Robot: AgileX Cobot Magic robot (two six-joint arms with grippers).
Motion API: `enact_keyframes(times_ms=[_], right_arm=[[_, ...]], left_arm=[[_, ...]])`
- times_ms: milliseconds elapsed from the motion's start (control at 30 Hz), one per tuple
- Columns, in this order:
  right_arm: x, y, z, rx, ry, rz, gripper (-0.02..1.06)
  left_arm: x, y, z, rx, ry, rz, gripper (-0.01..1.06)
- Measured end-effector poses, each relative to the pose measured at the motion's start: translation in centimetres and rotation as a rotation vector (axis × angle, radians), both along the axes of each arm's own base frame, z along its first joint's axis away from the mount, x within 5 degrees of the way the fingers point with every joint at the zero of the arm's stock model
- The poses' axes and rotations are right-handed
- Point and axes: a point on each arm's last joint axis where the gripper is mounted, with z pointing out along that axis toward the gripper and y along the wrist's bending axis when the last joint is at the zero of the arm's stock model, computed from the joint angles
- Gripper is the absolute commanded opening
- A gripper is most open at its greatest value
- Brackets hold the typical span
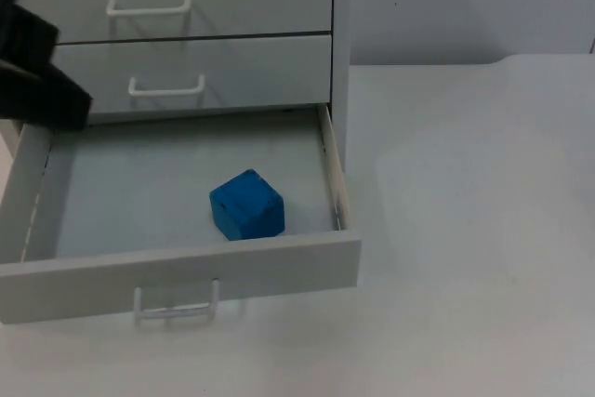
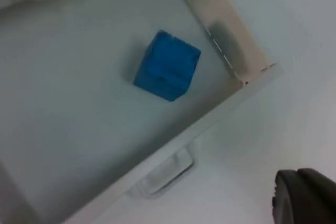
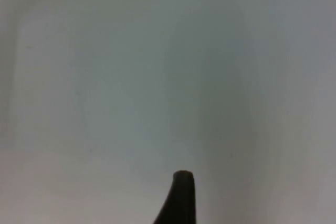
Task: Open the drawer with the left hand, place the block into the drawer with the right hand, then close the drawer with the left hand.
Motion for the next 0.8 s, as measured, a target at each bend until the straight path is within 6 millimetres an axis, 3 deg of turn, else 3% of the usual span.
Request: enact_keyframes(times_ms=[67, 267, 367, 533, 733, 800], right_arm=[[0.0, 0.0, 0.0, 0.002, 0.000, 0.000, 0.72], [0.1, 0.0, 0.1, 0.006, -0.009, -0.002, 0.72], [0.1, 0.1, 0.1, 0.009, -0.009, -0.002, 0.72], [0.1, 0.1, 0.1, 0.009, -0.009, -0.002, 0.72], [0.1, 0.1, 0.1, 0.009, -0.009, -0.002, 0.72], [0.1, 0.1, 0.1, 0.016, -0.009, -0.002, 0.72]], left_arm=[[-0.1, -1.0, -0.2, 0.045, -0.015, -0.032, 0.00], [-0.9, -4.7, -2.3, 0.407, -0.111, -0.169, 0.00], [-1.8, -7.7, -3.7, 0.568, -0.199, -0.278, 0.00], [-2.4, -10.4, -5.8, 0.675, -0.262, -0.375, 0.00], [-1.7, -11.5, -8.4, 0.748, -0.239, -0.375, 0.00], [-1.7, -11.7, -10.3, 0.759, -0.216, -0.395, 0.00]])
